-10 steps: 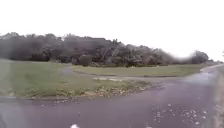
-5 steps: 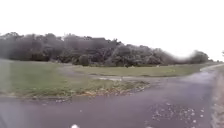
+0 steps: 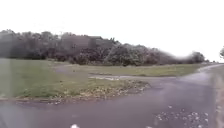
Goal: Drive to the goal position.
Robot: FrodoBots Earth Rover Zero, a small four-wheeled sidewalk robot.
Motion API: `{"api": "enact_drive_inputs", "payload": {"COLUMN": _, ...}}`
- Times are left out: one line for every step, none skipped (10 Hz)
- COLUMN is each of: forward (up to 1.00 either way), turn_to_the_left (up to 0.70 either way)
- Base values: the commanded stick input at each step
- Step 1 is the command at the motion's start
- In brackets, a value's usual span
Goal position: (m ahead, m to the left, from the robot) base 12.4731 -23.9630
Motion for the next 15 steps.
{"api": "enact_drive_inputs", "payload": {"forward": 0.7, "turn_to_the_left": -0.32}}
{"api": "enact_drive_inputs", "payload": {"forward": 0.7, "turn_to_the_left": -0.32}}
{"api": "enact_drive_inputs", "payload": {"forward": 0.7, "turn_to_the_left": -0.32}}
{"api": "enact_drive_inputs", "payload": {"forward": 0.7, "turn_to_the_left": -0.32}}
{"api": "enact_drive_inputs", "payload": {"forward": 0.7, "turn_to_the_left": -0.32}}
{"api": "enact_drive_inputs", "payload": {"forward": 0.7, "turn_to_the_left": -0.32}}
{"api": "enact_drive_inputs", "payload": {"forward": 0.7, "turn_to_the_left": -0.32}}
{"api": "enact_drive_inputs", "payload": {"forward": 0.7, "turn_to_the_left": -0.32}}
{"api": "enact_drive_inputs", "payload": {"forward": 0.7, "turn_to_the_left": -0.32}}
{"api": "enact_drive_inputs", "payload": {"forward": 0.7, "turn_to_the_left": -0.32}}
{"api": "enact_drive_inputs", "payload": {"forward": 0.7, "turn_to_the_left": -0.32}}
{"api": "enact_drive_inputs", "payload": {"forward": 0.7, "turn_to_the_left": -0.32}}
{"api": "enact_drive_inputs", "payload": {"forward": 0.7, "turn_to_the_left": -0.32}}
{"api": "enact_drive_inputs", "payload": {"forward": 0.7, "turn_to_the_left": -0.32}}
{"api": "enact_drive_inputs", "payload": {"forward": 0.7, "turn_to_the_left": -0.32}}
